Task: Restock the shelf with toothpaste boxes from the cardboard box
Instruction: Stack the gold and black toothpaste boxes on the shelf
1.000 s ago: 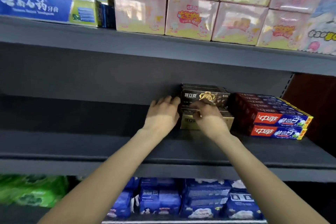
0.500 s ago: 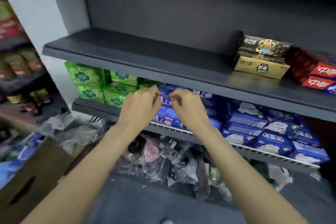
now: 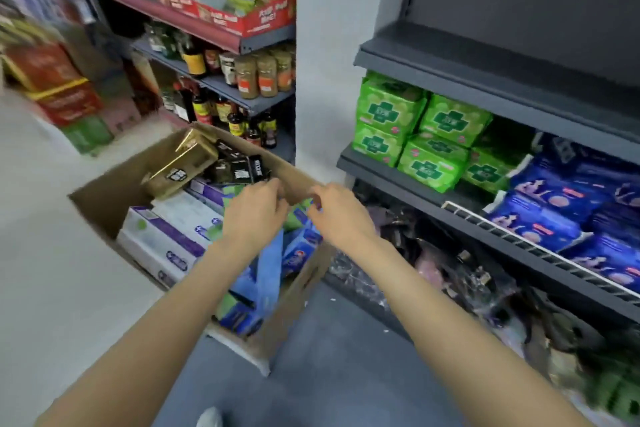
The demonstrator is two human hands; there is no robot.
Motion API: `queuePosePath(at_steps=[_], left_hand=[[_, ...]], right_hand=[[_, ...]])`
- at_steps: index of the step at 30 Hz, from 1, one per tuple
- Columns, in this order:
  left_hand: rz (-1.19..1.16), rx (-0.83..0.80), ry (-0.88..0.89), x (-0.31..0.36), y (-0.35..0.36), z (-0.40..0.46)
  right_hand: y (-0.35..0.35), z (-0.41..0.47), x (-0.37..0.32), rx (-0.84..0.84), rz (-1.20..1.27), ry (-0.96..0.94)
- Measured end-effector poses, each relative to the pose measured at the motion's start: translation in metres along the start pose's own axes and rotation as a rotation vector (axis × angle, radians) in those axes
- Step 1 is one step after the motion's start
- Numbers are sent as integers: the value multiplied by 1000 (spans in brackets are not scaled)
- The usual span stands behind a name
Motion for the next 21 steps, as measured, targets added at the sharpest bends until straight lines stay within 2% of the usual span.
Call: queuePosePath(at_steps=[4,8,11,15,21], left_hand=[[56,-71,-65,-117,-24,36],[187,-92,-92,-190,-41,79],[136,-129,-80,-223,-41,111],[77,-259,-105,-248,-27,144],[68,-273,-96,-264,-31,159]], right_hand=[[54,81,-66,-22,54,37],[80,143,-100,-11,-50,108],[89,178,-103,-56,-171,221],[90,210,-92,-99,-215,370],[82,227,-84,-124,-238,454]])
Point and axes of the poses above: each hand's wrist, its own z-axis towards the middle knuckle, its own y-axis out of the palm, x = y × z, the point moved 6 cm from there along z, towards the middle knuckle, and after that the axes turned 13 degrees about -x, right-handed, at the moved point
